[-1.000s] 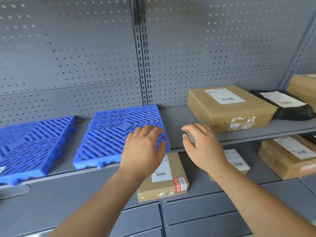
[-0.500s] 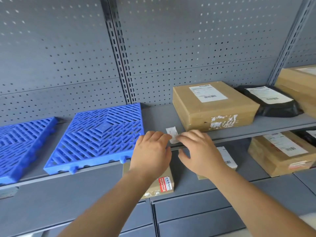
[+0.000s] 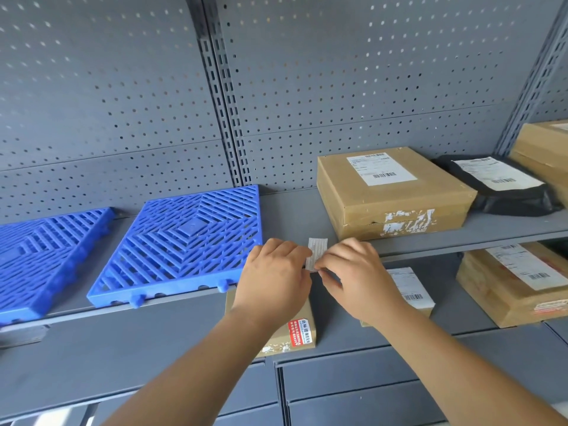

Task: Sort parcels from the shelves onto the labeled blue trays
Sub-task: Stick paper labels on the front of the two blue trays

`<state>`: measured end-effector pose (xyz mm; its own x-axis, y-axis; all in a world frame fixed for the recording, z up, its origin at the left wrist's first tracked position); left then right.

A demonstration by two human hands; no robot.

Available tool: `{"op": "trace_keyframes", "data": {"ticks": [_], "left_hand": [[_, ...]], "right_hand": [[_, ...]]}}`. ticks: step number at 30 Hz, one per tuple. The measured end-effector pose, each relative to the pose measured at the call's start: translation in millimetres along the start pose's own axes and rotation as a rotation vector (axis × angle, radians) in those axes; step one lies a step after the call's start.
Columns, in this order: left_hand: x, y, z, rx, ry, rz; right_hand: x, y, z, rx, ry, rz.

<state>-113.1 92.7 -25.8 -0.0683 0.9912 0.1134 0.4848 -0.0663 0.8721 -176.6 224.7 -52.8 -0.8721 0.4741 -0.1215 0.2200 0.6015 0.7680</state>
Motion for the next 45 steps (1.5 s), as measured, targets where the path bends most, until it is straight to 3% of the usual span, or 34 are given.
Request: {"op": "trace_keyframes", "data": {"ticks": [7,15,19,24,28,35,45], "left_hand": [[-7.1,11.9,2.4,0.026,-0.006,0.052],[-25.6,42.9,-0.3,0.157,-0.047,0.109],[-50.3,60.4,1.7,0.165,0.016,0.264],[-94.7,78.8,9.0,0.14,0.169,0.419],[-132.6,88.8,16.0,0.148,0.205,0.402],[-177.1,100.3,30.3,0.195,0.097,0.32],[-215.6,92.4,47.8,0.229,0.04,0.151]], "right_hand": [[-6.1,13.6,-10.1,0.067,-0.109,-0.162],[-32.4,27.6,-38.4,0.114,-0.101,-0.313],[-41.8,20.9,-55.3,0.097,-0.148,-0.419],[-63.2,4.1,-76.6,0.067,-0.159,-0.403],[-87.2,-8.7,-95.0,0.088,-0.183,-0.432],[-132.7,-29.5,-120.0,0.09,0.0,-0.306],[-151.2,-57.1,-121.2,0.056,0.037,-0.145]]}}
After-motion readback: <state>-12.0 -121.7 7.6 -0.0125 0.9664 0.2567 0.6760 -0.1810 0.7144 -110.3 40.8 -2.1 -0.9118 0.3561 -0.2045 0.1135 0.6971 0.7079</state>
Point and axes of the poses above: each hand's wrist, its own z-axis away from the middle knuckle, its own y-axis out of the back of the hand, x = y × z, the point moved 6 cm from there along -z, towards the middle knuckle, and after that the axes turned 5 degrees about y, right-handed, at the moved point
